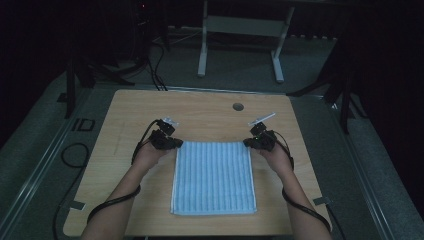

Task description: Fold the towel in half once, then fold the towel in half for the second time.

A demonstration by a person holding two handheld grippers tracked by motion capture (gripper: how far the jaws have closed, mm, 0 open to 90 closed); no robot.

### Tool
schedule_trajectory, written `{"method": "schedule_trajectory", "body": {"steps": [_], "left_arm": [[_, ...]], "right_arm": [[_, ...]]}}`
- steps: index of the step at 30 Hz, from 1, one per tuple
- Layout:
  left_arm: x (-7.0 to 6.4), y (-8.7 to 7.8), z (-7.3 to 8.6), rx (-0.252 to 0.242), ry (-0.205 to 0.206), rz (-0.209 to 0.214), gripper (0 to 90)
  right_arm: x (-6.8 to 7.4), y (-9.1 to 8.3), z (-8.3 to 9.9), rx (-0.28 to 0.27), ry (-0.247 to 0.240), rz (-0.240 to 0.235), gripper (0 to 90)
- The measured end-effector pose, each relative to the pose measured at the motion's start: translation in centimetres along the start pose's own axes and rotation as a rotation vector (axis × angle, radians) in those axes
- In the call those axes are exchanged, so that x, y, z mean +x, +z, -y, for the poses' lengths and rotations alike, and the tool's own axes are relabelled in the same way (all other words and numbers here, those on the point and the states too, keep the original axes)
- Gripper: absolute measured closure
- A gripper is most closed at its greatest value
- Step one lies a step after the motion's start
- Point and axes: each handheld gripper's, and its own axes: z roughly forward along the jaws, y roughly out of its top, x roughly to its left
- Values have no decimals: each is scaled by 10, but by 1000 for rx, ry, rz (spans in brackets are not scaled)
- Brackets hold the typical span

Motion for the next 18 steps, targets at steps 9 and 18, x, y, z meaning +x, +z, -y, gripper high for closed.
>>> {"method": "schedule_trajectory", "body": {"steps": [9,18], "left_arm": [[1,1,-11,-31,-16,-5,865],[-3,-22,-3,-79,-20,19,869]], "right_arm": [[-14,-9,-4,-11,21,11,877],[-3,-30,-5,-58,-27,-4,877]]}}
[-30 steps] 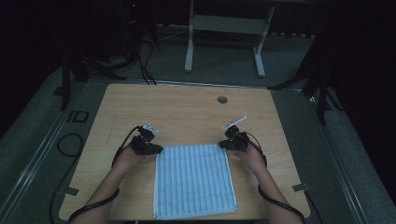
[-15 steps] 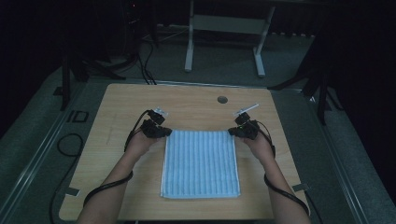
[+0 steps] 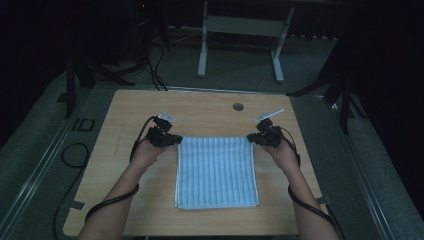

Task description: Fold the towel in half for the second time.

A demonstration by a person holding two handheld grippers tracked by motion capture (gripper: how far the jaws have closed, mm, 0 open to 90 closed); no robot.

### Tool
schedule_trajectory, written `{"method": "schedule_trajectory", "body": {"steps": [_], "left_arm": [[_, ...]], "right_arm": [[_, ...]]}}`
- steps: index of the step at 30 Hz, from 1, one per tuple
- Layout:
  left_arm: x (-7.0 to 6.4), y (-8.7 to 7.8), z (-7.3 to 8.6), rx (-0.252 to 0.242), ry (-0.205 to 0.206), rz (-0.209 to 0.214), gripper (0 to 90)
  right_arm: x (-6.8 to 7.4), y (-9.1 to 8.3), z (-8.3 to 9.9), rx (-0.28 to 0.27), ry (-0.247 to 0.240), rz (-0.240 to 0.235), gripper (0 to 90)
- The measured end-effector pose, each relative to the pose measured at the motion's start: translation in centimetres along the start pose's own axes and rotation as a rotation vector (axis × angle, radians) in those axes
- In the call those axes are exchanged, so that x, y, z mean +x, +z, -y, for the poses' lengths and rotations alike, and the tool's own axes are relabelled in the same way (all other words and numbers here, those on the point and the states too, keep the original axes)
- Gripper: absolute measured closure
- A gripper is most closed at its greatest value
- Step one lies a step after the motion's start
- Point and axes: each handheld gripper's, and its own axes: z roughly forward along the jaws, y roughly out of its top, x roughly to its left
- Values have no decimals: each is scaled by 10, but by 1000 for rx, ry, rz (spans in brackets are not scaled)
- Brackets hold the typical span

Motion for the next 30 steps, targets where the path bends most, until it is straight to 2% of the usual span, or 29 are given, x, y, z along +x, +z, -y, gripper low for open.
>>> {"method": "schedule_trajectory", "body": {"steps": [2,4,9,13,14,18,20,21,23,25,28,29,30], "left_arm": [[-5,-8,1,-9,16,14,870],[-12,-17,2,-27,30,24,870],[-27,-42,14,-78,73,66,870],[-44,-58,30,-100,110,115,870],[-49,-61,35,-102,125,114,870],[-64,-73,51,-123,143,137,869],[-70,-77,58,-121,147,155,870],[-73,-78,62,-117,151,149,869],[-80,-80,69,-110,171,159,869],[-88,-82,78,-94,196,157,868],[-94,-81,90,-77,214,137,868],[-94,-81,94,-80,205,135,868],[-95,-79,98,-68,196,150,868]], "right_arm": [[7,-11,2,-20,-25,3,877],[8,-15,4,-29,-32,1,877],[21,-42,19,-96,-54,-25,877],[34,-60,34,-136,-80,-46,877],[38,-63,38,-138,-84,-46,877],[56,-74,55,-149,-115,-49,877],[64,-79,63,-151,-134,-52,877],[69,-82,68,-158,-138,-58,877],[75,-85,76,-155,-147,-63,876],[80,-89,86,-165,-127,-86,876],[91,-89,101,-166,-124,-107,876],[95,-89,106,-158,-131,-110,876],[98,-88,111,-153,-137,-109,876]]}}
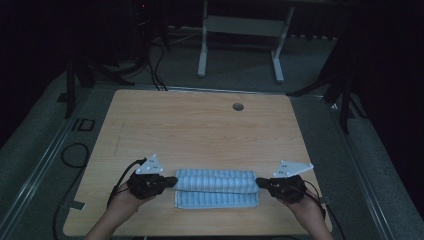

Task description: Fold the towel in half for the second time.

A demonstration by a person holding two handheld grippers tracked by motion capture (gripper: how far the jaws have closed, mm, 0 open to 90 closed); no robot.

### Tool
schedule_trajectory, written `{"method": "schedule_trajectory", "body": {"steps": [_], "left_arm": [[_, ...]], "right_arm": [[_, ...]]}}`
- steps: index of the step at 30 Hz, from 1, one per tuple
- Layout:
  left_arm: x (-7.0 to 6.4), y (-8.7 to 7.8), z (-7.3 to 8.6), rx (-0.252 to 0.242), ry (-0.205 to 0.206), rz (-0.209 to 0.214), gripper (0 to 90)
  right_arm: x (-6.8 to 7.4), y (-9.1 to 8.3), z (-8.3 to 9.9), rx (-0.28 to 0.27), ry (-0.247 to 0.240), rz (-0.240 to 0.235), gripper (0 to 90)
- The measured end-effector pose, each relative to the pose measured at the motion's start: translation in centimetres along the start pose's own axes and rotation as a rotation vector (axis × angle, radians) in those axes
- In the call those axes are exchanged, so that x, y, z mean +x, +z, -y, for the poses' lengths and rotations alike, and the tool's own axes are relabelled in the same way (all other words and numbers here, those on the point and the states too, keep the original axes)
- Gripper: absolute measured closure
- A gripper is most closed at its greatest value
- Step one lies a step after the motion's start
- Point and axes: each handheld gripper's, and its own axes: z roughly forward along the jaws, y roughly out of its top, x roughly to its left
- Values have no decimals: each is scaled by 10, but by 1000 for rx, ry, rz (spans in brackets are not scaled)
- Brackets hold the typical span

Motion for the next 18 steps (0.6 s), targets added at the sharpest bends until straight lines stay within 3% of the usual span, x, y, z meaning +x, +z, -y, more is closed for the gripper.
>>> {"method": "schedule_trajectory", "body": {"steps": [2,3,5,7,8,9,10,12,14,18], "left_arm": [[-3,4,6,11,-8,-2,867],[-5,7,8,36,-26,30,868],[-13,9,11,69,15,28,866],[-19,8,12,86,19,91,809],[-19,8,12,86,19,91,760],[-21,4,10,72,28,91,760],[-19,3,8,62,25,91,693],[-14,4,5,50,7,82,689],[-10,9,3,41,-15,84,637],[-6,26,2,64,-21,78,596]], "right_arm": [[5,1,8,5,8,-12,876],[7,1,11,7,7,-11,876],[11,2,17,27,25,-29,874],[13,0,23,40,40,-53,809],[13,0,23,40,40,-53,809],[14,-1,24,47,43,-65,748],[12,-7,24,25,49,-28,716],[8,-9,21,7,58,-18,716],[8,-2,17,19,46,-17,713],[10,12,16,49,25,-28,701]]}}
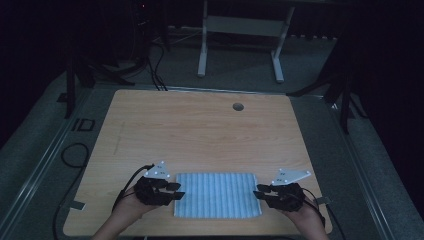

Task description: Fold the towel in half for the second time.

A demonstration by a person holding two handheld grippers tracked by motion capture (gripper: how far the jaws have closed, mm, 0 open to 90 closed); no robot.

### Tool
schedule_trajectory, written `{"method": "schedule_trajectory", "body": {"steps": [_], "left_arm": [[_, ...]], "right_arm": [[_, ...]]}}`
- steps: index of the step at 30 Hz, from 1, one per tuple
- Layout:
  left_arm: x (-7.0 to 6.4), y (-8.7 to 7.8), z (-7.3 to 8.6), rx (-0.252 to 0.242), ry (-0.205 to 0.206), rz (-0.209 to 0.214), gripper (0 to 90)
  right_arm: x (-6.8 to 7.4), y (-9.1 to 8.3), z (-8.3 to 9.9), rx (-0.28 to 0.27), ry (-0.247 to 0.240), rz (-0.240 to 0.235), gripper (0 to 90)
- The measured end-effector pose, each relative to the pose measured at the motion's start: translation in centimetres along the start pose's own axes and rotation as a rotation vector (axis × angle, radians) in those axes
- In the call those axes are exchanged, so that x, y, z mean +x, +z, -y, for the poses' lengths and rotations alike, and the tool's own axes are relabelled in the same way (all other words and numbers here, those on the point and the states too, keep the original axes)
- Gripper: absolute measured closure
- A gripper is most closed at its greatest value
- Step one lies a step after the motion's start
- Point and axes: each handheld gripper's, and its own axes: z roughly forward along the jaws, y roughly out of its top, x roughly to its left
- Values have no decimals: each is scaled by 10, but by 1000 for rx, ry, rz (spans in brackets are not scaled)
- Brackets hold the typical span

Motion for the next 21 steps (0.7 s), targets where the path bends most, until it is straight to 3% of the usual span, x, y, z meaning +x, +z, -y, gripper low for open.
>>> {"method": "schedule_trajectory", "body": {"steps": [5,7,14,15,21], "left_arm": [[1,19,-2,46,32,-51,577],[4,26,-1,58,8,-22,575],[12,39,2,83,-3,-39,571],[16,41,4,91,-8,-43,571],[28,47,9,99,-46,-46,572]], "right_arm": [[-8,19,-1,33,7,-4,697],[-11,26,-2,42,7,0,696],[-21,45,-2,77,17,11,696],[-26,55,-1,105,19,20,697],[-30,70,1,135,18,24,694]]}}
